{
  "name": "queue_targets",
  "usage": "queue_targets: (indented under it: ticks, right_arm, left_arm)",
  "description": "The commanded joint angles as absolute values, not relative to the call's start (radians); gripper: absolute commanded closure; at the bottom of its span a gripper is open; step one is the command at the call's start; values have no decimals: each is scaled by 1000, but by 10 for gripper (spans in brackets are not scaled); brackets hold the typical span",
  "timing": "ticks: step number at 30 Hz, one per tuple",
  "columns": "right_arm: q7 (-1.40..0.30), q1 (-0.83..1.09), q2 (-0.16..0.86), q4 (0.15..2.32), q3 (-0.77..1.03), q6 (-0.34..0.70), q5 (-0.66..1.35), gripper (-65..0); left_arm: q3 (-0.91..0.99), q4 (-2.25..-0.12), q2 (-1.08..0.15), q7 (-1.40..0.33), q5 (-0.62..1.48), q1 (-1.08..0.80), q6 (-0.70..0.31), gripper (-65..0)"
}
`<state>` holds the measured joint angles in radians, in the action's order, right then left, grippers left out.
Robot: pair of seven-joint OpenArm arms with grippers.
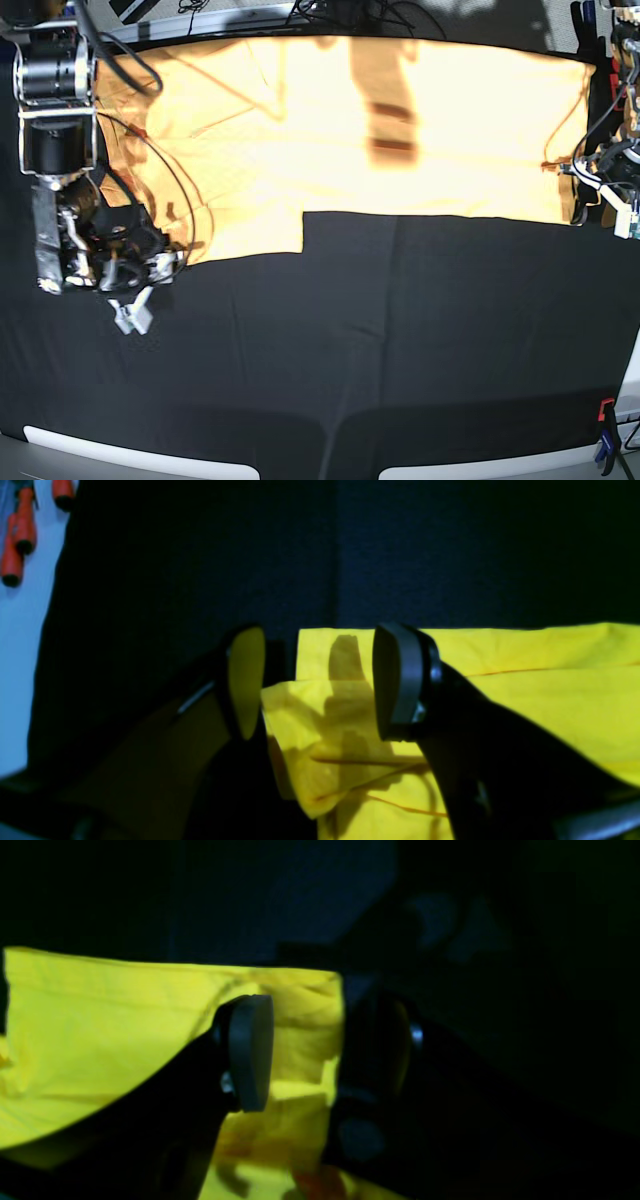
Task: Layout the t-shirt on the table in an organized manner, then fold the t-shirt properly
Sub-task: 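Move the right gripper to the folded shirt's end and grasp it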
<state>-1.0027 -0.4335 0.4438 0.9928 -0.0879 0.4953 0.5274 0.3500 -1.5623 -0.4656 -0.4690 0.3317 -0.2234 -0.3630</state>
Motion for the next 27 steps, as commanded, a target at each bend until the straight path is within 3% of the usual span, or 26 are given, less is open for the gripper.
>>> queue_targets:
  ticks: [1,8,14,21,24,27]
  right_arm:
    - [-989,-474,450,992,-90,497,522,-319]
    - [-1021,-474,385,943,-93,498,445,-316]
    - [-1127,-474,379,943,-91,556,445,-147]
    - [-1126,-474,412,943,-91,562,441,-134]
    - [-1118,-474,413,953,-91,582,442,-30]
    - [-1115,-474,413,983,-91,603,452,-17]
  left_arm:
    - [359,-1581,-485,-440,337,-213,-358,-325]
    - [359,-1581,-485,-440,337,-213,-359,-324]
    - [359,-1581,-485,-436,337,-213,-358,-325]
    - [359,-1581,-485,-425,337,-213,-358,-324]
    - [360,-1581,-485,-425,338,-213,-358,-324]
    - [359,-1581,-485,-425,337,-213,-358,-324]
